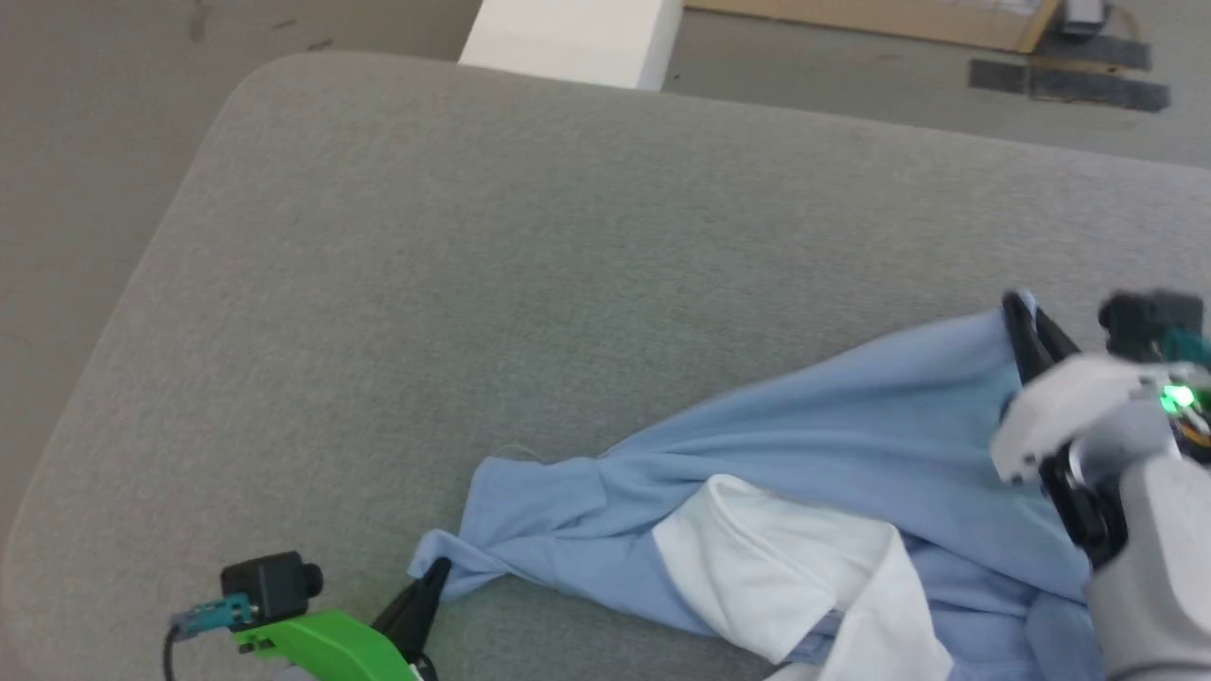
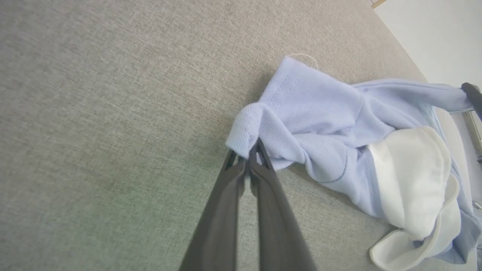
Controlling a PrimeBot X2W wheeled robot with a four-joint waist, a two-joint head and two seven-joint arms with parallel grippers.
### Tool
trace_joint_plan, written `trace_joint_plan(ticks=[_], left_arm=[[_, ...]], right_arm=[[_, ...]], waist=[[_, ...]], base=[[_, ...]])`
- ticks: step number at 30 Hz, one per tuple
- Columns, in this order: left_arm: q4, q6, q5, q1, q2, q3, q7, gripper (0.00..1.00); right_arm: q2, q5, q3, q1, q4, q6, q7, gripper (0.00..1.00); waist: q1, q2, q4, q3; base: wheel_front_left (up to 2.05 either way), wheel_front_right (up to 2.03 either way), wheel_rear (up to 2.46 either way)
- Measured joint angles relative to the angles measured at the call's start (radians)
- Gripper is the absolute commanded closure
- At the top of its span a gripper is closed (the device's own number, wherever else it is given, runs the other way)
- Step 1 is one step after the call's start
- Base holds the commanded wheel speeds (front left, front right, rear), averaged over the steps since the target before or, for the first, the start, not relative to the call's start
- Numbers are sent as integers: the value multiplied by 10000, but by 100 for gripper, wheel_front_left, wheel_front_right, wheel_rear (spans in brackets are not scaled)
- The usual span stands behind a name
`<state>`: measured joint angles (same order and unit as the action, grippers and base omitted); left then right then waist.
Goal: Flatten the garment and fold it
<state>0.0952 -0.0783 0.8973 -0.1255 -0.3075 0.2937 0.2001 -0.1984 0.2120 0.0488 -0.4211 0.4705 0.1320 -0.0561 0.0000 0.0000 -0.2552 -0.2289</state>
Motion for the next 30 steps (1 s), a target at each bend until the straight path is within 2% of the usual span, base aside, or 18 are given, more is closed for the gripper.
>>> trace_joint_plan(ticks=[4,8,15,21,25,30], left_arm=[[343,-167,-102,-78,-161,-238,-201,100],[614,-196,-360,-65,-291,-443,-537,100],[1120,-92,-915,628,-708,-654,-928,100],[1565,82,-1252,2457,-1139,-851,-698,100],[1749,161,-1099,4095,-1275,-1103,-288,100],[1611,169,-1024,6227,-1367,-1423,44,100]], right_arm=[[209,-10,635,1600,-1559,0,125,100],[629,-13,1106,3000,-3037,0,-203,100],[834,-13,1302,4003,-5325,0,-1365,100],[-142,-100,1197,3425,-6930,0,-2857,100],[-1197,-104,968,2182,-7735,0,-4213,100],[-2280,31,420,26,-7977,2,-5469,100]], waist=[[0,0,483,268],[0,0,953,502],[0,0,1682,814],[0,0,2088,990],[0,0,2253,941],[0,0,2333,620]], base=[[0,0,0],[0,0,0],[0,0,0],[0,0,0],[0,0,0],[0,0,0]])
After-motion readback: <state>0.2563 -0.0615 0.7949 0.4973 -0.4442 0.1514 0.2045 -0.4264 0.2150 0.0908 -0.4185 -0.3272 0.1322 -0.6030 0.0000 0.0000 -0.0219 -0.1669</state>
